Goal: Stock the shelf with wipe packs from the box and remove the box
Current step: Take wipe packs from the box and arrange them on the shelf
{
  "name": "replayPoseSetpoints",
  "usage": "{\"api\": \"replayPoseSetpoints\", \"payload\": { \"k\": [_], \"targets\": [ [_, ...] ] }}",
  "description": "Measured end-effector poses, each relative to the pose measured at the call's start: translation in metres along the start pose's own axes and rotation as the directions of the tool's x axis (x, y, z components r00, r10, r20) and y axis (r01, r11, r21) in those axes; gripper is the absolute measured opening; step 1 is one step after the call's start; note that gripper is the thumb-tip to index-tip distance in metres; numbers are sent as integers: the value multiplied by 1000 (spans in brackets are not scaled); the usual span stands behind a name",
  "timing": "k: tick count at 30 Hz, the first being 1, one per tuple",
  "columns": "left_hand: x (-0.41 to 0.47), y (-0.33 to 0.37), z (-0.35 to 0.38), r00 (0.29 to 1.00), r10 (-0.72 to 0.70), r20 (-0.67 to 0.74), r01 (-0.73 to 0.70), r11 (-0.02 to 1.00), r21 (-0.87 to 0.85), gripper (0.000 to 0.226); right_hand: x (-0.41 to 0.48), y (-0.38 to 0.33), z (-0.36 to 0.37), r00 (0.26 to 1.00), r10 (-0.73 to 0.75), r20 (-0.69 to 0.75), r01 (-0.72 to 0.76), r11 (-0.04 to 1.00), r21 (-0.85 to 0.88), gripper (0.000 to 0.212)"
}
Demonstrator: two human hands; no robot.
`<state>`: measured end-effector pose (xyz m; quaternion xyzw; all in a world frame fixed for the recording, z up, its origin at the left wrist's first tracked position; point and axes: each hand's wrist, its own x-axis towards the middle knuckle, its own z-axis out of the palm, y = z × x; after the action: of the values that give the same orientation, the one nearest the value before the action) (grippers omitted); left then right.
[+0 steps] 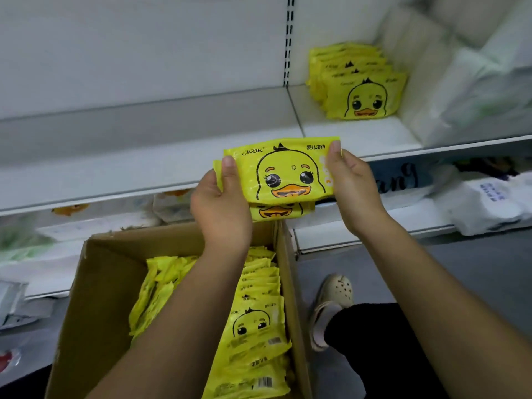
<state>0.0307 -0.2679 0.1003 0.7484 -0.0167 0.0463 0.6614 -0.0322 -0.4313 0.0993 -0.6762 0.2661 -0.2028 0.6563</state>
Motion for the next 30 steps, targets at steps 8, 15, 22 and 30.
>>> {"api": "replayPoseSetpoints", "payload": {
  "k": [8, 15, 22, 30],
  "targets": [
    [42, 10, 78, 997, 23, 76, -28, 997, 66, 52, 49, 3, -44, 999, -12, 38, 9, 998, 66, 33],
    [74, 29, 121, 978, -134, 158, 143, 988, -49, 38, 80, 13, -104, 987, 18, -160, 37, 941, 336, 30],
    [74, 38, 173, 902, -259, 346, 336, 924, -182, 18, 89, 27, -136, 885, 122, -450, 95, 898, 429, 23],
    [90, 29, 163, 897, -336, 288, 431, 812, -393, 18, 87, 43, -144, 927, 100, -363, -9, 970, 244, 23]
  ]
}}
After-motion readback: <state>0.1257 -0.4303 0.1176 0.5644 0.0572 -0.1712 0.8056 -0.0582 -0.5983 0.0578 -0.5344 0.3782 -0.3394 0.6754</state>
